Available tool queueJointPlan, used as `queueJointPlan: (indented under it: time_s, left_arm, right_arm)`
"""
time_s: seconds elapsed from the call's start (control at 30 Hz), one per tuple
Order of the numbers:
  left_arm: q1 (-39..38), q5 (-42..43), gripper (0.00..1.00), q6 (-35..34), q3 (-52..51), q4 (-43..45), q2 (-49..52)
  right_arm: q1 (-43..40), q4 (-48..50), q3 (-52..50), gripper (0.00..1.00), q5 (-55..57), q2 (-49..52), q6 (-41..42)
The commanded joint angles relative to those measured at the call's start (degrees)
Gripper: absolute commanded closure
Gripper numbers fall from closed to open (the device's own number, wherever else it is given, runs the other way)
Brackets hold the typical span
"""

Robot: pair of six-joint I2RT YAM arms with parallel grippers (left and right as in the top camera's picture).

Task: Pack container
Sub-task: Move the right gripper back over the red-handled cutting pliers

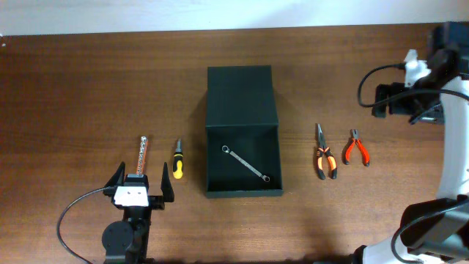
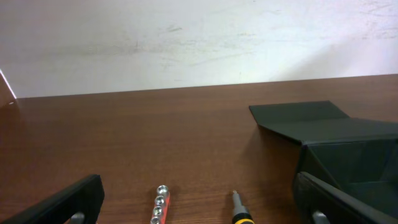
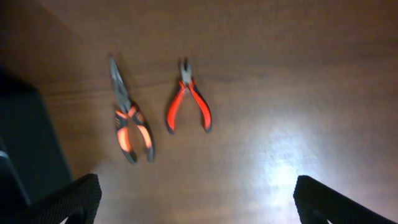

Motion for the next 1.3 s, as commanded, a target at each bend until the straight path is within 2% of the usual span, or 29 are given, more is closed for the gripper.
queueJointPlan:
  time_s: [0.0, 0.17, 0.47, 0.8, 1.27]
  left_arm:
    - [-0.09, -0.42, 0.01, 0.92, -0.26, -0.15, -0.39]
    - [-0.09, -0.39, 0.01, 0.92, -0.26, -0.15, -0.39]
    - [-0.09, -0.39, 0.01, 0.92, -0.26, -0.15, -0.39]
    - [-0.09, -0.42, 0.01, 0.92, -0.26, -0.15, -0.39]
    - [-0.09, -0.42, 0.01, 0.92, -0.26, -0.15, -0.39]
  right_arm:
    - [-1.68, 1.55, -0.17, 0.01, -6.8, 0.35, -5.46]
    - [-0.74, 2.32, -1.27, 0.01, -1.4, 2.99, -7.3]
    - [-0.72, 8.68, -9.57, 0.01, 7.98, 9.29, -7.37]
    - [-0.87, 14.51, -11.28, 0.0, 5.88, 11.19, -8.63]
    - [-0.83, 21.29, -25.27, 0.01, 1.36, 11.19, -10.45]
